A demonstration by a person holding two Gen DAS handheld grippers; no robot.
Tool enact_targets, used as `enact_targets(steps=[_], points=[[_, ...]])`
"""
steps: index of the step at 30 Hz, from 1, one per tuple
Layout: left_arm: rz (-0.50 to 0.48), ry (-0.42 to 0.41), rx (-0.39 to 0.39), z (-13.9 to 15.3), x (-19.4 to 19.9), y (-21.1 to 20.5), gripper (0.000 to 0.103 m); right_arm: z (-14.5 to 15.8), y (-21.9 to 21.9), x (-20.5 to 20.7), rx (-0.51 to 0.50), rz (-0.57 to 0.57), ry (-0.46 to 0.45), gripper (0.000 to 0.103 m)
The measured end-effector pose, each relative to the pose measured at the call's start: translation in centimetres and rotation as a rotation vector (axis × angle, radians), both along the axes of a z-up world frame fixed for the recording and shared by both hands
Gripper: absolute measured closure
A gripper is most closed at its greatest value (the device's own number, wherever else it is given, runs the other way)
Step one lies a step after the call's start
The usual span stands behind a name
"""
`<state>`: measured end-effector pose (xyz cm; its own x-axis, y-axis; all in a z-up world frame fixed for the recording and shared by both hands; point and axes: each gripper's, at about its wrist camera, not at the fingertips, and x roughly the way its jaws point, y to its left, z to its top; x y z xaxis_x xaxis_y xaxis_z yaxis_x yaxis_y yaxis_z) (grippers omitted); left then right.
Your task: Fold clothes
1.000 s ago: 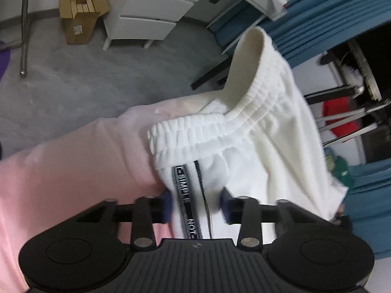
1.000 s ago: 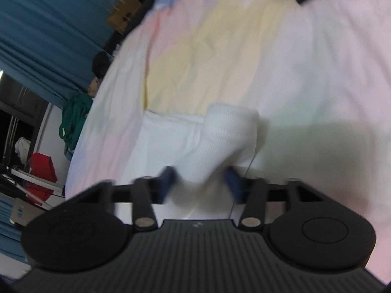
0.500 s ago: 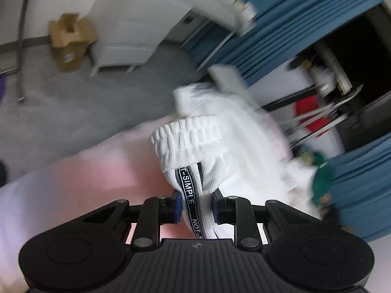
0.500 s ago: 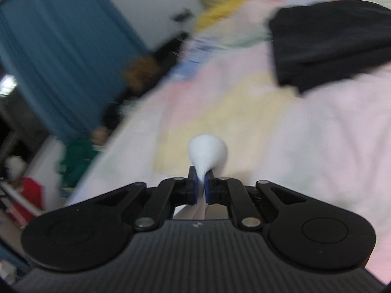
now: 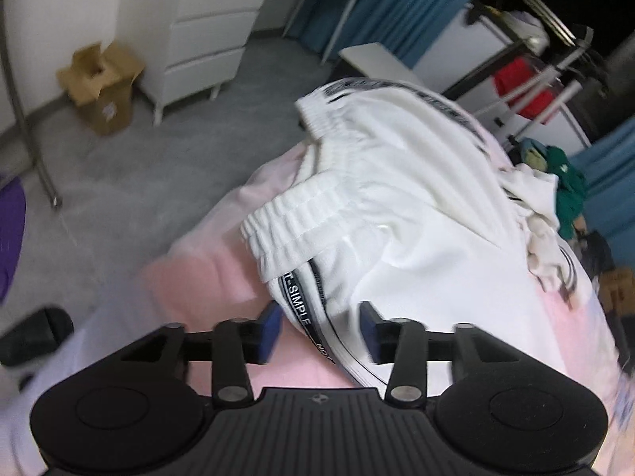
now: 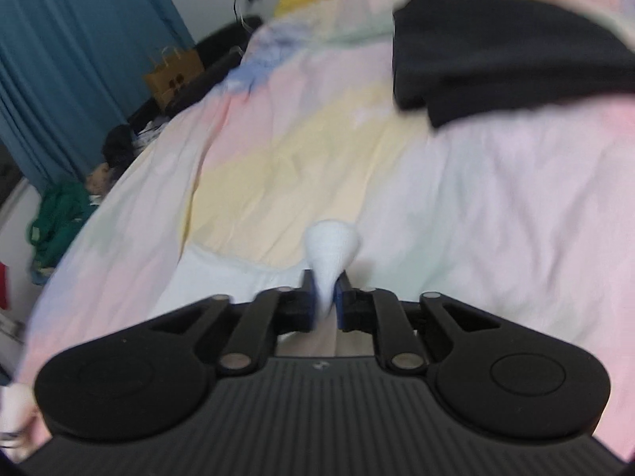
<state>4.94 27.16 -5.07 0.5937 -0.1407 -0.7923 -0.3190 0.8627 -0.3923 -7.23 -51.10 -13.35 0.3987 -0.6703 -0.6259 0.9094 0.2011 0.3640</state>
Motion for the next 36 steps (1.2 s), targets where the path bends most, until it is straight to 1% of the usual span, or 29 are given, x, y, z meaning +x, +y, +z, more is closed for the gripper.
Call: enact_targets(steps=[1,2,3,4,6,8,10,12,15,17,19,21,27,30,33,36], points=[[-0.013,-0.022,0.032,0.9,-0.3,-0.4,0.036,0.8,0.6,0.0,-0.050,-0.004,0.002,0.066],[-0.025,-0.046,0.069,1.9,-0.5,-0.8,0.032,1.6,1.3,0.2,-0.106,0.004,0.000,0.054],[-0.037,-0.071,0.106,2.8,-0.8,-1.2,0.026,2.5,2.0,0.3,-0.162,0.013,-0.003,0.049],[-0.043,-0.105,0.143,3.9,-1.0,-1.7,0.022,3.3,2.8,0.4,-0.214,0.028,-0.009,0.041],[-0.051,-0.177,0.204,6.1,-1.6,-2.8,0.019,4.8,4.5,0.7,-0.279,0.094,-0.039,0.038],[-0.058,-0.253,0.235,8.0,-2.3,-4.5,0.016,6.0,6.5,1.0,-0.317,0.180,-0.077,0.037],[-0.086,-0.309,0.256,9.2,-2.5,-6.8,0.009,6.4,8.2,1.4,-0.305,0.286,-0.119,0.035],[-0.126,-0.364,0.282,10.0,-2.6,-9.8,0.006,6.5,9.8,2.0,-0.282,0.395,-0.154,0.035],[-0.222,-0.428,0.328,10.6,-2.5,-15.2,0.003,5.9,13.0,3.3,-0.281,0.539,-0.157,0.035],[-0.281,-0.445,0.348,10.4,-2.2,-19.3,0.003,5.4,15.2,4.6,-0.308,0.635,-0.129,0.035],[-0.326,-0.460,0.356,10.1,-1.9,-23.2,0.003,5.0,17.3,5.4,-0.337,0.708,-0.116,0.035],[-0.349,-0.459,0.338,9.3,-1.7,-26.6,0.002,4.7,19.1,5.7,-0.337,0.743,-0.117,0.035],[-0.367,-0.404,0.301,4.9,-1.7,-34.6,0.002,3.9,24.5,6.6,-0.338,0.848,-0.120,0.035],[-0.378,-0.380,0.294,2.8,-1.3,-36.5,0.002,3.5,26.9,7.0,-0.336,0.896,-0.121,0.035],[-0.371,-0.372,0.281,1.0,-0.2,-36.8,0.002,2.8,27.4,7.3,-0.327,0.909,-0.123,0.035],[-0.360,-0.373,0.269,0.1,0.7,-36.9,0.002,2.2,27.8,7.5,-0.317,0.921,-0.125,0.035]])
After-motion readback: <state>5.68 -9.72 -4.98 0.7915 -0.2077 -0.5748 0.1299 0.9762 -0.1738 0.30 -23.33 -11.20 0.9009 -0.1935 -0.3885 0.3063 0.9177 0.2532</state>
